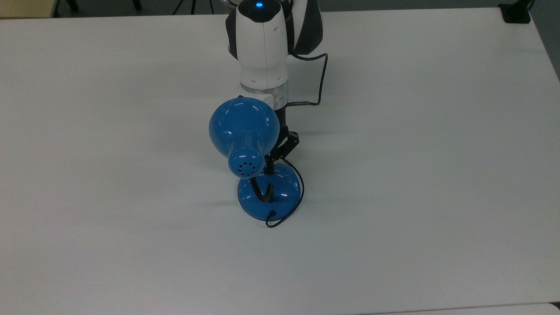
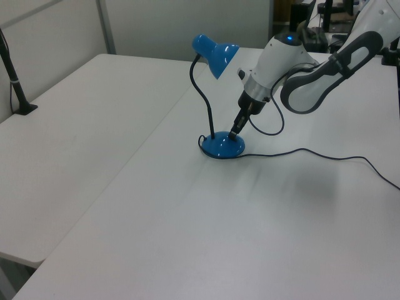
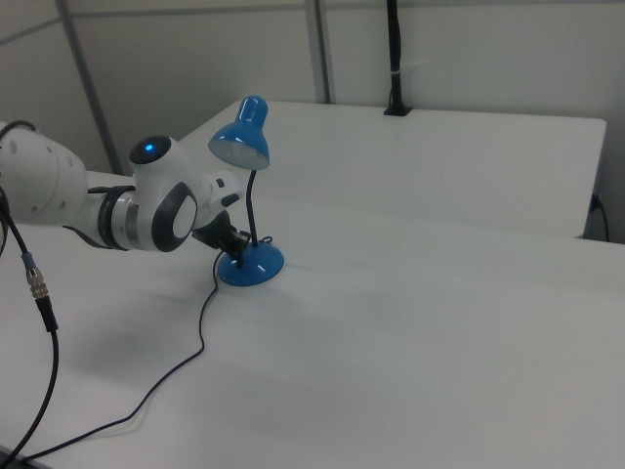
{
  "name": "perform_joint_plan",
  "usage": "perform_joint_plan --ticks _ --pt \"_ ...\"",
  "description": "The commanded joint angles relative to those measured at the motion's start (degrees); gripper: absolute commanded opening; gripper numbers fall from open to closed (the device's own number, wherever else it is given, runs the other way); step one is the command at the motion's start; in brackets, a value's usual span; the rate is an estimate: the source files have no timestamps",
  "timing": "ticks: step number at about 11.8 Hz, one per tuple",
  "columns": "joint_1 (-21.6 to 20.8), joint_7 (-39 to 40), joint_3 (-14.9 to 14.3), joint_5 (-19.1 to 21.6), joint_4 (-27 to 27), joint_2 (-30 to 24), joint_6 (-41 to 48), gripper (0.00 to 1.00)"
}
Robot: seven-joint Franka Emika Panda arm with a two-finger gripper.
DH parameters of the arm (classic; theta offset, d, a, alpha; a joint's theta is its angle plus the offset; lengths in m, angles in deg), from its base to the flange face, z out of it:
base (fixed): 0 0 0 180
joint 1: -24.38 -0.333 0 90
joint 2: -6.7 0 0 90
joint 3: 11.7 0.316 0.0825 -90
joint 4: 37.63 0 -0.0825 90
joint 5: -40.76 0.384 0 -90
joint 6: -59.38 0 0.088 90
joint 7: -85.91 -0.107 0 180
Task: Turn on the lamp
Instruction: 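Press the gripper down on the base switch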
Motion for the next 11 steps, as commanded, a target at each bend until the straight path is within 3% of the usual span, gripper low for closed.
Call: perform_joint_plan --ticks 1,11 --pt "-0.12 -1.57 -0.20 -1.03 0.10 -0.25 1.61 0.00" --pt "0.05 -1.57 -0.20 -1.12 -1.66 3.62 1.17 0.00"
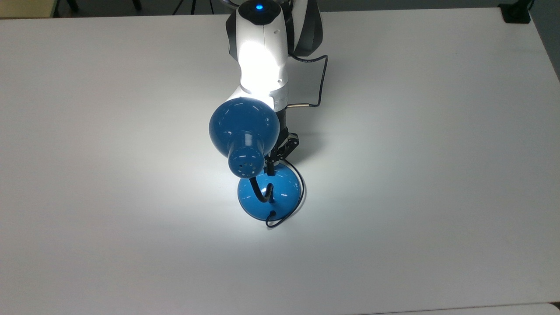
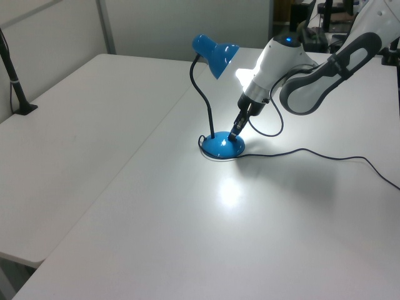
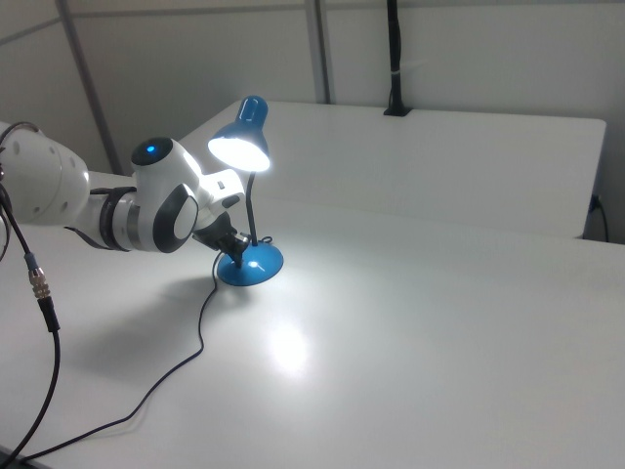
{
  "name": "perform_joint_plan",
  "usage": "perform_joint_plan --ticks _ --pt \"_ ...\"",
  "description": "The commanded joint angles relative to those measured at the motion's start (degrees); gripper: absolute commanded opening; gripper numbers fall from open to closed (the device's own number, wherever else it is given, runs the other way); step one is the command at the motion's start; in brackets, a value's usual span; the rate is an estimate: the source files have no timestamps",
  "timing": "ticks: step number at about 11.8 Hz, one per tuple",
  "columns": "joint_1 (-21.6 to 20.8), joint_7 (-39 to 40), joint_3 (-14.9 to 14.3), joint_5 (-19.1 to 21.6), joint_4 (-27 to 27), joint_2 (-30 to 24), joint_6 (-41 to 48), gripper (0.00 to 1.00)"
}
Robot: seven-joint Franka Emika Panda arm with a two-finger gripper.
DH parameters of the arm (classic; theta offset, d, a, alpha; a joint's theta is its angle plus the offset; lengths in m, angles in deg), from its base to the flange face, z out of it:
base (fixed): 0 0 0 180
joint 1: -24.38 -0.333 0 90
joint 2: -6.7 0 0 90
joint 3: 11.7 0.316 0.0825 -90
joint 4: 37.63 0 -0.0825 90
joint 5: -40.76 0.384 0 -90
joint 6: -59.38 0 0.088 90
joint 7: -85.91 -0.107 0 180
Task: Turn on the lamp
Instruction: 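Lift the gripper up and away from the lit lamp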
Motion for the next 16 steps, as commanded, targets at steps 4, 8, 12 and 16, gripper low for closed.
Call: perform_joint_plan --ticks 4,8,12,16 --pt "0.14 -1.35 -0.20 -1.03 -1.18 1.85 1.79 0.00" --pt "0.05 -0.74 -0.11 -1.03 0.40 -6.13 16.83 0.00" --pt "-0.13 0.50 -0.11 -1.03 -0.30 -17.82 40.41 0.00" --pt "0.13 0.41 -0.90 -1.03 -8.87 -24.79 60.80 0.88"
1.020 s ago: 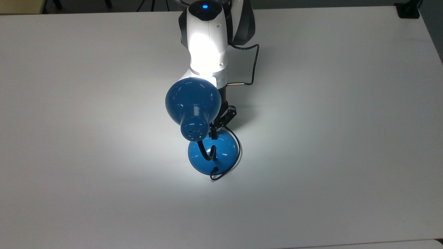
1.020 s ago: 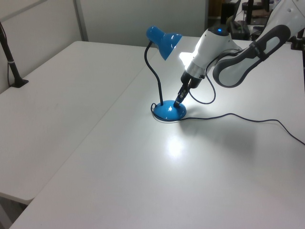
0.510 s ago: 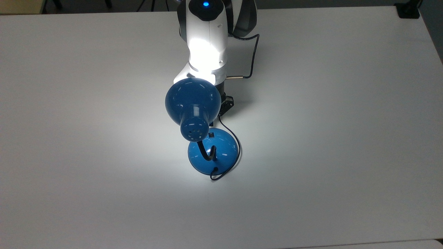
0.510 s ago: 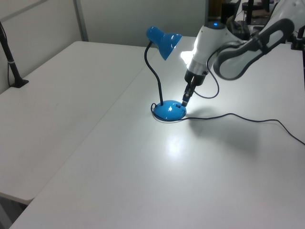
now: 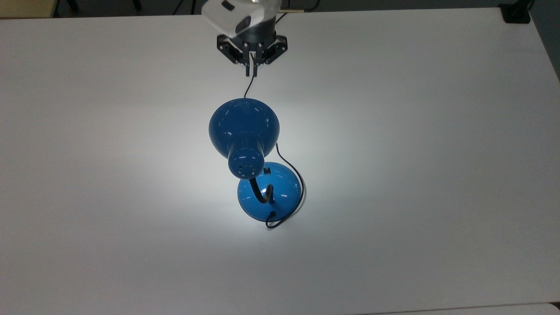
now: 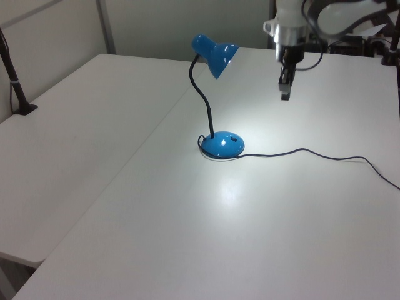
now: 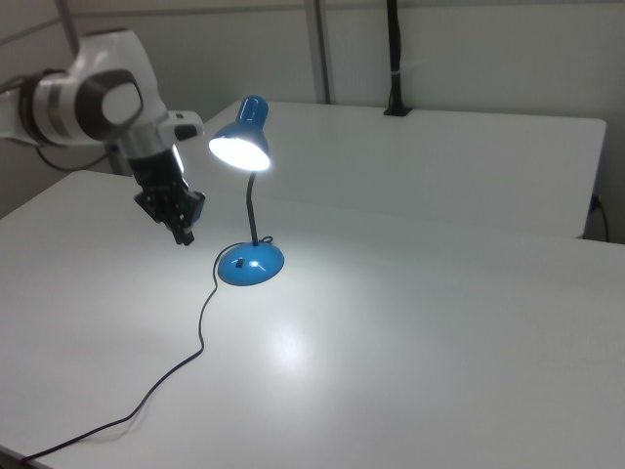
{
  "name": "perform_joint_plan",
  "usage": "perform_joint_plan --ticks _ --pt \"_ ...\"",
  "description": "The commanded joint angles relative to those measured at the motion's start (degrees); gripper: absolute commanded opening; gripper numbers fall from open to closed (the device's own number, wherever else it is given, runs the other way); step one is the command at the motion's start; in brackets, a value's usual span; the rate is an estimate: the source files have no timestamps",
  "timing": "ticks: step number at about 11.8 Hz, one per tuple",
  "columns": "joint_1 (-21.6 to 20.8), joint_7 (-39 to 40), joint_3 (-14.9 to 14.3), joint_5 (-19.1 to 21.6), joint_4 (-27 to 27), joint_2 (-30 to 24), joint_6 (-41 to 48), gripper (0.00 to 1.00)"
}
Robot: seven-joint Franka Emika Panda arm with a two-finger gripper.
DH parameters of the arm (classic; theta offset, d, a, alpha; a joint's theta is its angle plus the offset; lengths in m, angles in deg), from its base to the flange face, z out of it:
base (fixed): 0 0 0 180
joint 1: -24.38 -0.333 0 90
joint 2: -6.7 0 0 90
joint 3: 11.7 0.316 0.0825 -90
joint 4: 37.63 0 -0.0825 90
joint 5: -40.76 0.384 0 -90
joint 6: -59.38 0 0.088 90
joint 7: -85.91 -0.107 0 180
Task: Turn on the lamp
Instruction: 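Lift the gripper up and away from the lit lamp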
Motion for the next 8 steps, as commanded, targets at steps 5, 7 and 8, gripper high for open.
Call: perform_joint_plan --ticks 5,7,8 --pt "0.32 -0.54 -1.13 0.12 -12.13 -2.63 18.05 1.00" --pt "0.32 -0.54 -1.13 0.12 -13.10 -2.37 18.15 1.00" --pt "0.41 -0.36 -1.22 0.03 -13.28 -2.28 18.06 1.00"
